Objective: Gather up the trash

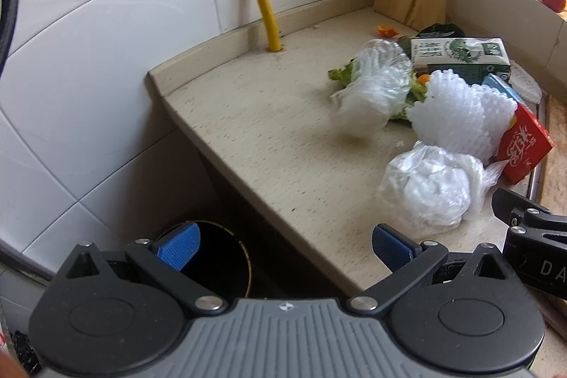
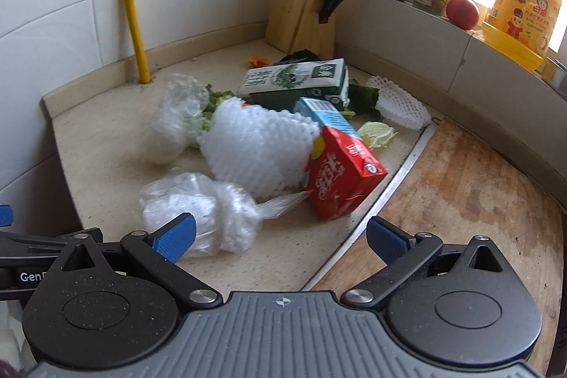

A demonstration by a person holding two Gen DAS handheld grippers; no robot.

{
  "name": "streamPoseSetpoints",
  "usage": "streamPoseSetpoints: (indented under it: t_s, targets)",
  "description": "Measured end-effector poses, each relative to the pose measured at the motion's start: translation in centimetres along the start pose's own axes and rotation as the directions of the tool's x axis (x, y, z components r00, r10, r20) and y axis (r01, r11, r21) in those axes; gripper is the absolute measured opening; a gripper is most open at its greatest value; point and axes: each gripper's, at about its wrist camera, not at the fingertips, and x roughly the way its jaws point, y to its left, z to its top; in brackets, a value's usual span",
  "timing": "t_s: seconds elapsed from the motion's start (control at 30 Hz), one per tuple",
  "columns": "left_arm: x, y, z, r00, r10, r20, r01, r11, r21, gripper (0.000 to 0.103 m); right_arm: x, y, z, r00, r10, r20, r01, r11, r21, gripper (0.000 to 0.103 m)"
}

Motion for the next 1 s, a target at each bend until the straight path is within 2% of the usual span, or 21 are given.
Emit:
streamPoseSetpoints:
  t_s: [0.2, 0.47, 0.63, 0.73, 0.87, 1.0]
  targets:
    - [0.2, -1.7, 0.9, 0.999, -0.03, 0.029, 0.029, 0.999, 0.033, 0.102, 0.7, -2.0, 0.1, 1.0, -0.007, -0.001, 0.007, 1.0, 0.02, 0.103]
    - [0.8, -4.1, 2.0, 0.995, -0.086, 0.048, 0.083, 0.994, 0.069, 0.101, 1.9, -5.1, 0.3, 0.999, 0.035, -0.02, -0.033, 0.997, 0.064, 0.103]
    - [-0.1, -5.0, 2.4, 0.985, -0.145, 0.097, 0.137, 0.987, 0.083, 0.101, 1.6, -7.2, 0.5, 0.998, 0.058, 0.007, -0.058, 0.995, 0.087, 0.103]
    - [0.0, -5.9, 2.7, 0.982, -0.16, 0.099, 0.152, 0.985, 0.086, 0.101, 2.2, -8.3, 0.5, 0.998, 0.062, 0.0, -0.061, 0.993, 0.101, 0.103]
    - [0.0, -6.7, 2.6, 0.979, -0.184, 0.091, 0.173, 0.978, 0.115, 0.101, 2.9, -9.6, 0.4, 0.996, 0.084, -0.005, -0.082, 0.989, 0.126, 0.103]
    - [-1.1, -7.2, 1.9, 0.966, -0.224, 0.127, 0.203, 0.966, 0.162, 0.101, 3.7, -11.0, 0.4, 0.996, 0.089, -0.015, -0.085, 0.983, 0.16, 0.103]
